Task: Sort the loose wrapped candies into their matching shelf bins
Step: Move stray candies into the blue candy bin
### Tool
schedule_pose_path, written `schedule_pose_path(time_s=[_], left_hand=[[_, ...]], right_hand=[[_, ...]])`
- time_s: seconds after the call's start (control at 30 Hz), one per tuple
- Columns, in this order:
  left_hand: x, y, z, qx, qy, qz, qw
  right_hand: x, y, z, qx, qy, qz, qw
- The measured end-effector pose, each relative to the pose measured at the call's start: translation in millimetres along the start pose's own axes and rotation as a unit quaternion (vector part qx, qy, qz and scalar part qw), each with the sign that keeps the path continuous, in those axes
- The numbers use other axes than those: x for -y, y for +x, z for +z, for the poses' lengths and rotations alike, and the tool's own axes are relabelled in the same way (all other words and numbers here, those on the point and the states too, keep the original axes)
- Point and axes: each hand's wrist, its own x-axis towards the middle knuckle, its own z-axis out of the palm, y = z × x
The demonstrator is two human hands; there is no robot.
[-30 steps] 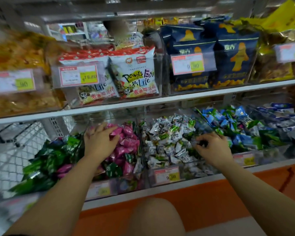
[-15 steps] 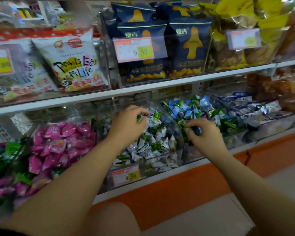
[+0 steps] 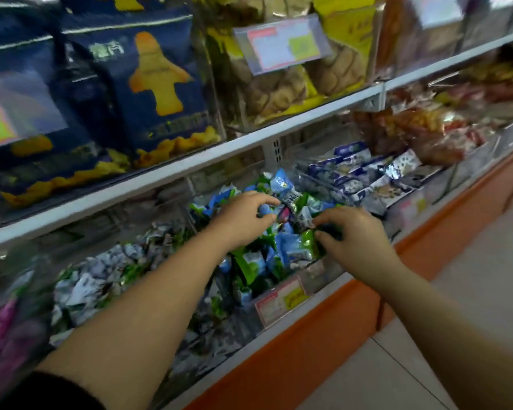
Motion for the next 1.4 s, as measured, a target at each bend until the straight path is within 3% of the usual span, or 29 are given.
schedule_pose_path(time_s=[0.13, 0.23, 0.4, 0.6, 0.77, 0.93, 1.03, 1.17, 1.27, 1.4], left_hand=[[3.7, 29.1, 7.1, 0.122, 0.076, 0.007, 0.99], [11.5, 36.0, 6.0, 0.156, 0.124, 0.014, 0.98], [31.5, 34.7, -5.7, 0.131, 0.205, -0.018, 0.97], [43.5, 23.7, -10.9, 0.131, 0.158, -0.081, 0.975], [14.7, 30.9, -14.9, 0.02, 0.189, -0.01, 0.982], [-10.0, 41.9, 2.4, 0.164, 0.163, 0.014, 0.973], [-6.0, 46.6, 8.1, 0.183, 0.147, -0.014, 0.972], [0.4, 48.1, 2.8, 0.168, 0.17, -0.017, 0.971], [10.6, 47.3, -3.4, 0.099, 0.15, -0.023, 0.983], [0.7, 37.1, -7.4, -0.072, -0.039, 0.013, 0.997]], right_hand=[[-9.5, 7.6, 2.5, 0.019, -0.023, 0.008, 1.0], [-12.5, 9.2, 4.4, 0.032, -0.039, 0.002, 0.999], [-18.4, 10.4, 0.7, 0.045, 0.008, 0.026, 0.999], [-20.3, 6.8, -7.3, 0.058, 0.058, 0.035, 0.996], [-14.9, 6.5, -6.1, 0.048, 0.076, 0.048, 0.995], [-14.9, 10.4, -7.8, 0.037, 0.1, 0.069, 0.992], [-17.5, 10.3, -9.2, 0.044, 0.098, 0.065, 0.992], [-20.5, 11.0, -11.0, 0.052, 0.092, 0.061, 0.993], [-20.7, 11.2, -10.8, 0.038, 0.108, 0.058, 0.992], [-14.2, 11.7, -11.8, -0.001, 0.182, 0.056, 0.982]])
